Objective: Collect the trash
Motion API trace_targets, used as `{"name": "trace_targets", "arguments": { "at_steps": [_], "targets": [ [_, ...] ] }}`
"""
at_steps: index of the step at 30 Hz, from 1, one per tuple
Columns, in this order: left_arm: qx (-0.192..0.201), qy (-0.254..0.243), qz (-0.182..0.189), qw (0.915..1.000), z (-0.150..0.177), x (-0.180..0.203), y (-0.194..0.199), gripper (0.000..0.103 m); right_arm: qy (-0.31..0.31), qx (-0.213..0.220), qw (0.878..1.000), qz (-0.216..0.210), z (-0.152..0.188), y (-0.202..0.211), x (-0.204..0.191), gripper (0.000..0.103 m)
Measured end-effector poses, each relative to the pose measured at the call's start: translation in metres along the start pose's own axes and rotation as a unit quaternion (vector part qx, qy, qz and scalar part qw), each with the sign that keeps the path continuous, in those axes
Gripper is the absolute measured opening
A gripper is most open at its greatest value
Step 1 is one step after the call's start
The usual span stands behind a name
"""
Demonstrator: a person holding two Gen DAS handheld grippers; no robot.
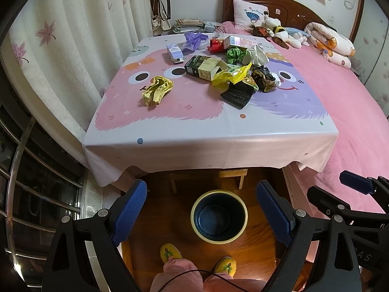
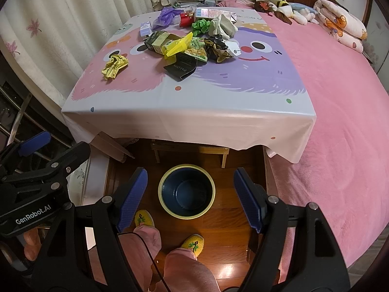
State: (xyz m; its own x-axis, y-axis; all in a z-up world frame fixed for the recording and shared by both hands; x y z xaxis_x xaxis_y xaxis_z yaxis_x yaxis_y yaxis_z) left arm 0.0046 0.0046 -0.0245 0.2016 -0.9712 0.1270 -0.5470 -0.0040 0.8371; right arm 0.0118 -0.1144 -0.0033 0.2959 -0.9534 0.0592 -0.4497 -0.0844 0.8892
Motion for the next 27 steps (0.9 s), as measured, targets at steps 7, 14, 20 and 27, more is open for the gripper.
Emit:
{"name": "trace_targets", "arguments": {
  "at_steps": [7,14,20,27],
  "targets": [
    [0.001,0.001,-0.001,1.0,0.001,-0.002,-0.003,0.093,0.001,0.0,1.0,-0.001,-0.001,-0.001,0.0,0.072],
    [0.001,0.0,-0.001,1.0,0.0,-0.002,-0.003,0.093,0.002,0.001,1.0,-0.003,-0.005,-0.001,-0.004,0.072],
    [0.006,-0.004,-0.006,1.0,0.0,-0.004,-0.004,0.093,0.002,0.008,1.0,-0.009,-0.012,-0.001,-0.01,0.072],
    [0.015,-0.009,-0.005,0.9998,-0.023,-0.007,0.01,0.082,0.006,0.029,0.999,-0.02,-0.021,0.006,-0.002,0.072]
  ]
}}
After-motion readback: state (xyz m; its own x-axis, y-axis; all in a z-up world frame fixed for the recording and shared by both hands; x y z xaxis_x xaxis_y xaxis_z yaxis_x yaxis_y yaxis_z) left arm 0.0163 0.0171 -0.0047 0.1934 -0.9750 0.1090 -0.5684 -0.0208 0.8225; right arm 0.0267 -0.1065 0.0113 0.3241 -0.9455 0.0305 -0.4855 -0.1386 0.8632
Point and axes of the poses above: each gripper's, at about its wrist camera, not at the fingertips, and y roughly against the way its jaws point, x to its right, z to its underside, the point moved 1 cm from there along -y, roughly the way its jaws point, and after that the axes turned 12 degrees about y, right-handed, at the moved point
